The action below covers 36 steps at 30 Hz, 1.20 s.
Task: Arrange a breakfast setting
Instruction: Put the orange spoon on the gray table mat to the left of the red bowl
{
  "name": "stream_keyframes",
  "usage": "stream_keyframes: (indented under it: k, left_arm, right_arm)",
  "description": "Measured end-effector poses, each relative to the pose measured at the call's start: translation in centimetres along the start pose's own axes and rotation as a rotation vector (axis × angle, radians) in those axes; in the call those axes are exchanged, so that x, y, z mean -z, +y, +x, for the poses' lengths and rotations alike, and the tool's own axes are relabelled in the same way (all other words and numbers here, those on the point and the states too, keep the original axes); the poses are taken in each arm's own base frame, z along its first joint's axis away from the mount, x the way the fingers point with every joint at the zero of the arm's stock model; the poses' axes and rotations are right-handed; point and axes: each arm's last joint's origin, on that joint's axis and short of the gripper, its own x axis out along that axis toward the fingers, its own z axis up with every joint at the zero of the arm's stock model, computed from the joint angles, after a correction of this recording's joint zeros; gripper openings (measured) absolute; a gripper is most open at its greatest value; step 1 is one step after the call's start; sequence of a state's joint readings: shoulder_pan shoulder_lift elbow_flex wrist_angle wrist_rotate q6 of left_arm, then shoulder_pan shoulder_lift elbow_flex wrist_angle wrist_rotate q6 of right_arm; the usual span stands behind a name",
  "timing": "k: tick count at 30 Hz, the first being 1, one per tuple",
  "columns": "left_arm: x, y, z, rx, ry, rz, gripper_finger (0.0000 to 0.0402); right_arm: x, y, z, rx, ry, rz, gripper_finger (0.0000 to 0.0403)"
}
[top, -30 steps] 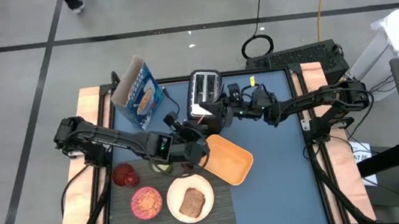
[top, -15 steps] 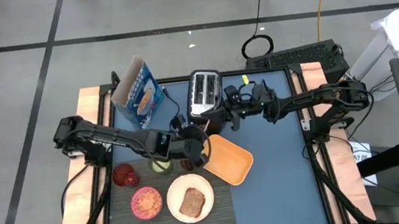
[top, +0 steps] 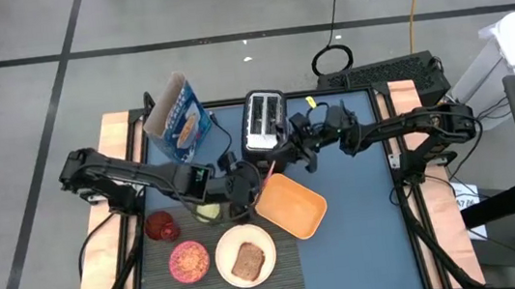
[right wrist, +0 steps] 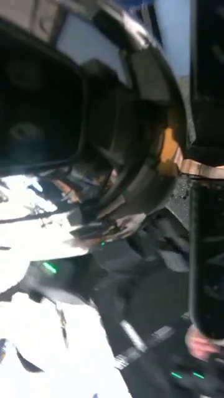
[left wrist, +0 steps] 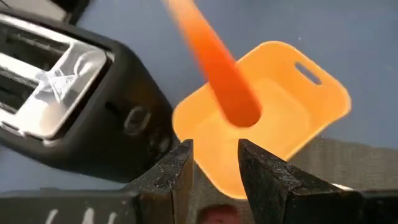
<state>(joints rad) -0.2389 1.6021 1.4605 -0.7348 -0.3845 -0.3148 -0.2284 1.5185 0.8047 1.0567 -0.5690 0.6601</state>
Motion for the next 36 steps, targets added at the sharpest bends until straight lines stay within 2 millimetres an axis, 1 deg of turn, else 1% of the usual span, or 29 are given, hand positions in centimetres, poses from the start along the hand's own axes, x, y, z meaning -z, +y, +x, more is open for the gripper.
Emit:
stream_keyframes:
  k: [4,9,11,15,23,26,33,36]
  left_arm:
    - [0.1,0.4,-1.3,0.051,0.018,-0.049,0.0134]
    - [-0.5,0.7,-2.3,0.091,-0.039,-0.086,0.0134]
    - [-0.9,0.8,-2.6,0.100,-0.072,-0.099,0.0134]
    - [-1.9,0.9,-2.5,0.153,-0.154,-0.136,0.0134]
    - [-3.5,1.6,-2.3,0.302,-0.249,-0.179,0.0134]
    - [-3.9,1.9,-2.3,0.329,-0.271,-0.195,0.0134]
    - [-4.4,2.1,-2.4,0.343,-0.320,-0.217,0.0134]
    - [-4.6,1.8,-1.9,0.360,-0.332,-0.217,0.0134]
  right_arm:
    - [0.2,0.3,0.0,-0.096,0.063,-0.102,0.0000]
    - [0.1,0.8,-0.1,-0.244,0.110,-0.240,0.0000]
    - [0.1,1.2,0.0,-0.277,0.102,-0.277,0.0000]
    - [0.1,1.6,0.1,-0.306,0.075,-0.352,0.0001]
    - [0.0,2.8,0.3,-0.422,0.045,-0.464,0.0001]
    - [0.0,3.1,0.3,-0.457,0.047,-0.490,0.0002]
    - [0.1,3.2,0.3,-0.465,0.038,-0.517,0.0002]
    - [0.1,3.2,0.3,-0.466,0.035,-0.528,0.0003]
